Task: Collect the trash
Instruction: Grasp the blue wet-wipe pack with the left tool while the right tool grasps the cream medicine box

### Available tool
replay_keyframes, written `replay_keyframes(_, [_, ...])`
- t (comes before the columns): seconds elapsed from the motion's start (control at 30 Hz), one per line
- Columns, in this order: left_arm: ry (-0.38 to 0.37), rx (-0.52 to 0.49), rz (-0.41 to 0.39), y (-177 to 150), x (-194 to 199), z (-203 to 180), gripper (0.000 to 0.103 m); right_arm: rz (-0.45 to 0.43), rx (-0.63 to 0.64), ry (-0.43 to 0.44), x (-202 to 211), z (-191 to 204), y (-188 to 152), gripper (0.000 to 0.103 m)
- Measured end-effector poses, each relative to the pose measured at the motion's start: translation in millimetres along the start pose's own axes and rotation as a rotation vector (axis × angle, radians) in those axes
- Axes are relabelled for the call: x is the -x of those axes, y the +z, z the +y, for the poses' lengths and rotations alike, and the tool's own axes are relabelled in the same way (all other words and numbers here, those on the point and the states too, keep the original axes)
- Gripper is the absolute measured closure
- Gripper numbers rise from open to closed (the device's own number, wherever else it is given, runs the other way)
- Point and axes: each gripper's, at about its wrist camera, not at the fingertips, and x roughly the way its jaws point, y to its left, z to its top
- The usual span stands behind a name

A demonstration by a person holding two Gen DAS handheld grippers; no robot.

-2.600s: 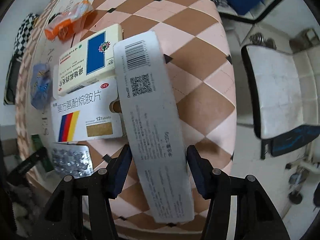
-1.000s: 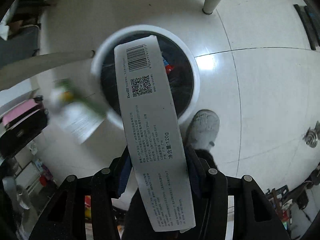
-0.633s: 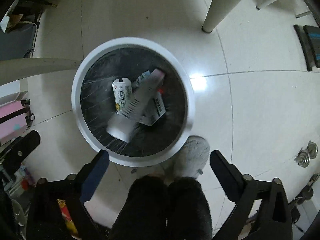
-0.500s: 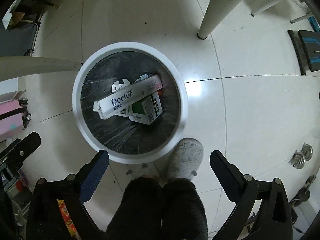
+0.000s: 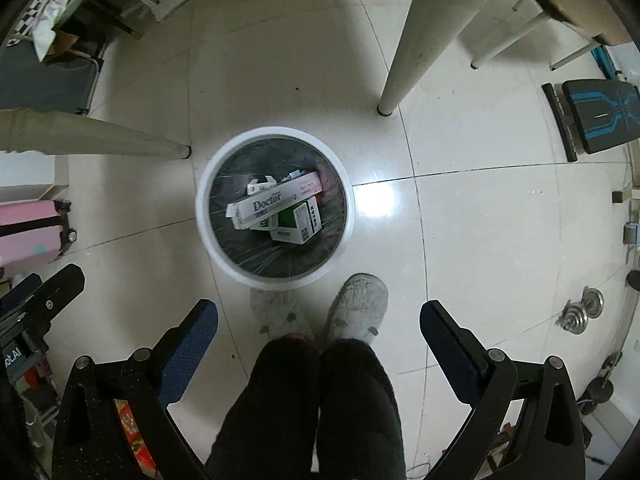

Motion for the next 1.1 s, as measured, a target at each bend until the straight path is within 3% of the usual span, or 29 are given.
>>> replay_keyframes(0.43, [-0.021, 0.006, -0.047, -18.9, 127.2, 22.4, 0.008, -0.026, 0.014, 0.030, 151.2, 28.9, -40.3, 0.001])
replay_keyframes(0.63, [-0.003, 0.068, -0.112, 10.3, 178.9, 27.0, 0.008, -0.072, 0.010, 0.102, 227.3, 40.5, -21.2, 0.001])
replay_keyframes(0.87, [0.079, 0.130, -0.205, 92.4, 206.6, 15.8, 0.008, -0.182, 0.019, 0.149, 314.4, 35.2, 80.3, 0.001])
replay_keyframes(0.93, [0.096, 0.161, -0.211, 117.6, 208.4, 11.9, 0.008, -0.194, 0.081, 0.131, 331.6, 35.3, 124.5, 0.001])
replay_keyframes(1.1, [0.136, 0.268, -0.205, 181.5, 208.3, 2.7, 0.008, -0.221, 0.351, -0.007, 364.6, 50.9, 254.5, 0.001])
